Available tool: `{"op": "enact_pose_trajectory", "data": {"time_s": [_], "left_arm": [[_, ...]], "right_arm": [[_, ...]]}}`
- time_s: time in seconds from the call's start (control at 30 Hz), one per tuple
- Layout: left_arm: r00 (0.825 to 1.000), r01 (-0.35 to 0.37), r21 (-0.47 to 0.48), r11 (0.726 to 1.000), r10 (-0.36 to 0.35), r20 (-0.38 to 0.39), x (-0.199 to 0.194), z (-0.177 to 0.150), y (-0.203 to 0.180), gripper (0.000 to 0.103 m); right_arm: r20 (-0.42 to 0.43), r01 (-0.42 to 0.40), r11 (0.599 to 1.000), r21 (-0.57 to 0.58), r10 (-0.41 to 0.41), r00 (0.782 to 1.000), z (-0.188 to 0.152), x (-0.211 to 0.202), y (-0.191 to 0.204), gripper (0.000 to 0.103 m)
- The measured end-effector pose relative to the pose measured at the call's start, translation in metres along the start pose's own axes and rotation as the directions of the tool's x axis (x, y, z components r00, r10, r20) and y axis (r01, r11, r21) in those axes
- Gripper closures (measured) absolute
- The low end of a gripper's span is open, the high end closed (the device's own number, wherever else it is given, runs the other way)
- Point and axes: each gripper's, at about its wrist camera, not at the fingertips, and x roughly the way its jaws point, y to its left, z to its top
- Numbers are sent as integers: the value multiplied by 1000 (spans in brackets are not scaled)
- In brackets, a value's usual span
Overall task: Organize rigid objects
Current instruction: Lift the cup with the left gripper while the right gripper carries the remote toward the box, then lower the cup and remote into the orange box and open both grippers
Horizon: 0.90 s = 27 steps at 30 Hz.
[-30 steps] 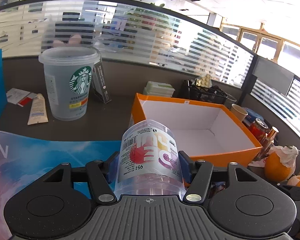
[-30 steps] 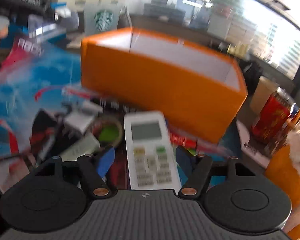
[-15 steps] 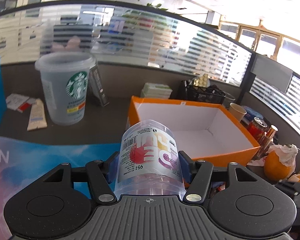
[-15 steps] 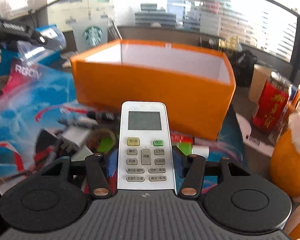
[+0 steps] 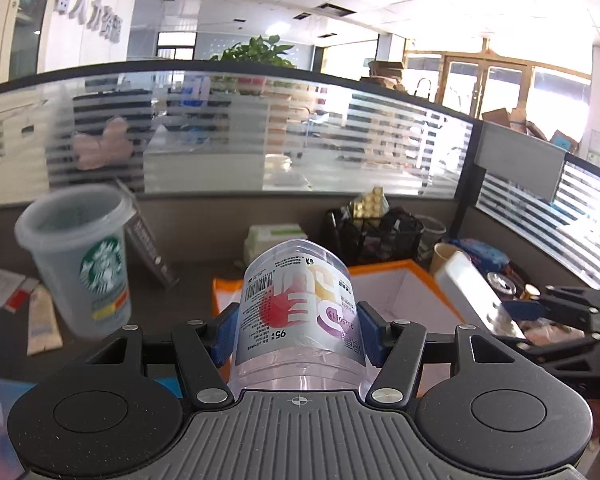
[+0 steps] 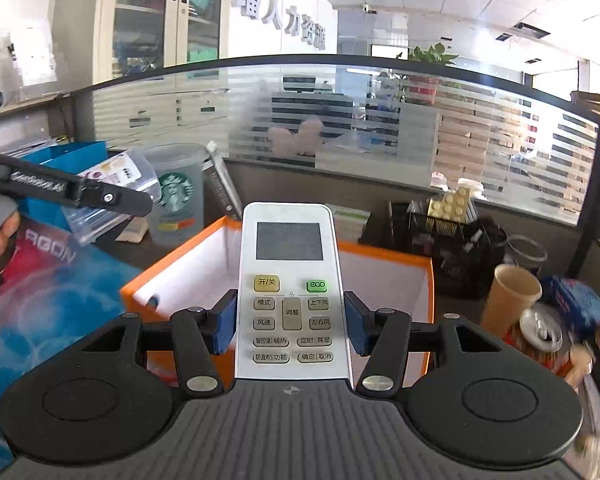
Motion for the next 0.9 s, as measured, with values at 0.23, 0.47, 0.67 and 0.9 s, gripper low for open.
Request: {"op": "enact_pose_trajectory", "data": {"time_s": [0.23,0.47,0.67,0.9], "left_arm": [[995,-6,-14,1000,4,-103,63,11,2,43],[960,7,-22,1000,-13,-279,130,-10,6,43],[938,-2,49,999,19,-347,160,-16,-2,43],[924,-45,159,986,102,-370,180,-14,-15,44]], "right_arm": [[-103,15,1000,-3,-15,995,24,64,-19,52],[-261,14,1000,-11,-16,965,11,119,-29,52],[-409,20,998,-65,-45,912,-2,155,-33,52],[-534,-14,993,-118,-52,844,-9,178,-30,52]]}}
